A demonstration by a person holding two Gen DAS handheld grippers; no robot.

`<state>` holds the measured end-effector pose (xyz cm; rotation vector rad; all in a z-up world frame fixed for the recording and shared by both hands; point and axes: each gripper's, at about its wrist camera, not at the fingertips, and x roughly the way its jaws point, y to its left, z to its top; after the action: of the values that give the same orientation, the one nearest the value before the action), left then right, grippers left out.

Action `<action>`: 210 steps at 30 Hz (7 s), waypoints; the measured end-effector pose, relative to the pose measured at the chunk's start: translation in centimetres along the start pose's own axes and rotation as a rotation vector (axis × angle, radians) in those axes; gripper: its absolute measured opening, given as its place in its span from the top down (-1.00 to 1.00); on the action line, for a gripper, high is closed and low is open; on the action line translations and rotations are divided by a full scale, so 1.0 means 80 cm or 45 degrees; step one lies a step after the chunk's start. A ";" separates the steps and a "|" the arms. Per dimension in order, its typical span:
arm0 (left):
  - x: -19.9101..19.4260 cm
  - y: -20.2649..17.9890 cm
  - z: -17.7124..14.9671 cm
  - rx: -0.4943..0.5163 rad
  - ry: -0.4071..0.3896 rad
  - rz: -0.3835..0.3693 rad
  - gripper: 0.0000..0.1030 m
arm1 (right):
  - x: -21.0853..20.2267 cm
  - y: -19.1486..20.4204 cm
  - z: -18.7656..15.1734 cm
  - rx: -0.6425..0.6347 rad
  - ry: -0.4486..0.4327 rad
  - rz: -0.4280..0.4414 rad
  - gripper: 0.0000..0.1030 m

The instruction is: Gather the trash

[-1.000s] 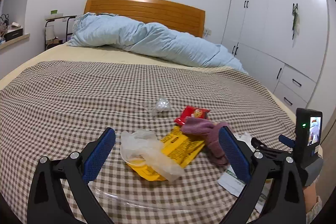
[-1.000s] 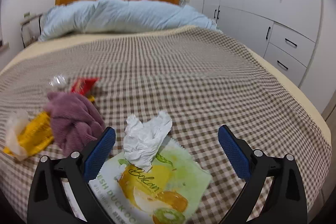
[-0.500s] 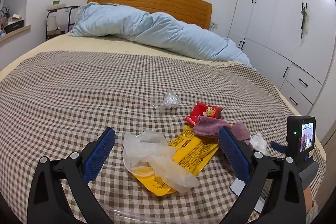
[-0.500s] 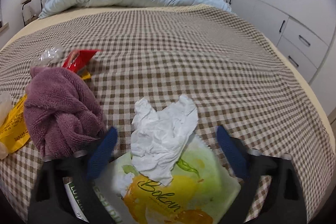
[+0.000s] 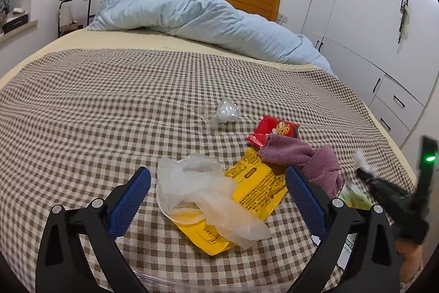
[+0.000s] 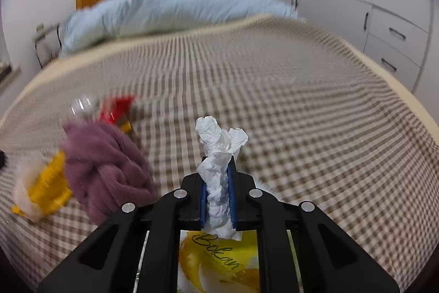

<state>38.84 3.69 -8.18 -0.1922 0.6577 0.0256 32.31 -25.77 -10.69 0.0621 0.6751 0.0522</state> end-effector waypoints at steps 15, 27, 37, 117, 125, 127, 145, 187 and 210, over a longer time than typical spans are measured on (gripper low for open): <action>0.033 -0.006 -0.017 0.112 0.042 0.235 -0.73 | -0.023 -0.013 -0.004 0.044 -0.143 -0.056 0.75; 0.043 0.026 -0.019 -0.022 0.120 0.150 0.53 | -0.025 -0.008 -0.004 0.026 -0.156 -0.043 0.75; 0.028 0.028 -0.013 -0.048 0.063 0.130 0.77 | -0.030 -0.001 -0.005 -0.004 -0.179 -0.039 0.75; -0.180 -0.027 -0.032 0.040 -0.262 -0.140 0.78 | -0.198 0.013 -0.041 -0.197 -0.394 -0.029 0.75; -0.217 -0.030 -0.046 0.054 -0.268 -0.154 0.78 | -0.228 0.009 -0.055 -0.181 -0.386 -0.022 0.75; -0.227 -0.031 -0.052 0.053 -0.265 -0.160 0.78 | -0.235 0.008 -0.060 -0.179 -0.384 -0.021 0.75; -0.320 -0.049 -0.098 0.128 -0.281 -0.129 0.78 | -0.315 0.004 -0.105 -0.164 -0.390 0.015 0.75; -0.430 -0.029 -0.203 0.105 -0.268 -0.133 0.78 | -0.426 0.014 -0.217 -0.309 -0.333 0.025 0.75; -0.396 -0.055 -0.267 0.193 -0.093 -0.156 0.78 | -0.409 -0.008 -0.286 -0.271 -0.169 0.129 0.75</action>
<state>1.23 -3.42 -4.67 -0.0846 0.5713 -0.1338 -7.50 -27.72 -8.17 -0.1041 0.5300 0.2151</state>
